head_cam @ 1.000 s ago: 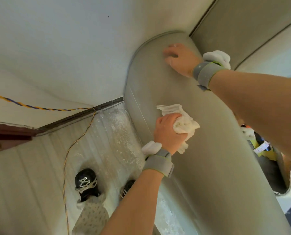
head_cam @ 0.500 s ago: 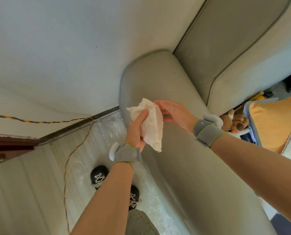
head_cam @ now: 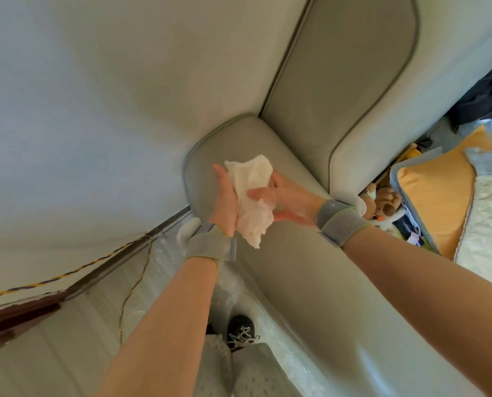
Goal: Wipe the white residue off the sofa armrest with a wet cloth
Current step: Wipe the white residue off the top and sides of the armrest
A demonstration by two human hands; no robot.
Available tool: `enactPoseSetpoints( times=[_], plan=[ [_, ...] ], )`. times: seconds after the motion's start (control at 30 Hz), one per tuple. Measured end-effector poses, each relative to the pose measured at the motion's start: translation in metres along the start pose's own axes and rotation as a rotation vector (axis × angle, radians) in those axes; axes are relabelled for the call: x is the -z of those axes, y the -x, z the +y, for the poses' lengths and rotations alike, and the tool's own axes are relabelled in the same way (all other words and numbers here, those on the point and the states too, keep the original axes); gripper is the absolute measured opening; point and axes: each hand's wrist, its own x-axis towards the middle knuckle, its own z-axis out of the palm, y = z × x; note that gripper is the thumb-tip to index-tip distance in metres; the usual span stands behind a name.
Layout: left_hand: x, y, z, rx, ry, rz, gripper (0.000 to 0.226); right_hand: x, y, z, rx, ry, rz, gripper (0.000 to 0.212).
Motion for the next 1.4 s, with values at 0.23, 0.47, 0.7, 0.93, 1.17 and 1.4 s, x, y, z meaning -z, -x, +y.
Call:
enactPoseSetpoints(
  times=[0.23,0.47,0.7,0.93,1.17,1.4],
  plan=[
    [-0.036,-0.014,0.013,-0.203,-0.642,0.266,0.050,0.037,0.006,0.000,0.122,0.122,0.434,0.055],
    [-0.017,-0.069,0.015,-0.340,-1.287,0.558,0.057,0.067,-0.046,-0.029,0.405,0.824,0.742,0.074],
    [-0.009,-0.085,0.025,-0.261,-1.280,0.625,0.094,0.062,-0.124,-0.053,0.473,1.067,0.775,0.042],
    [-0.002,-0.087,0.026,-0.248,-1.293,0.623,0.095,0.058,-0.150,-0.074,0.252,1.121,0.656,0.040],
    [0.000,-0.086,0.027,-0.256,-1.277,0.644,0.099,0.060,-0.145,-0.077,0.430,1.161,0.373,0.040],
    [0.002,-0.084,0.031,-0.247,-1.314,0.602,0.102,0.072,-0.091,-0.041,0.441,1.016,0.226,0.039]
  ],
)
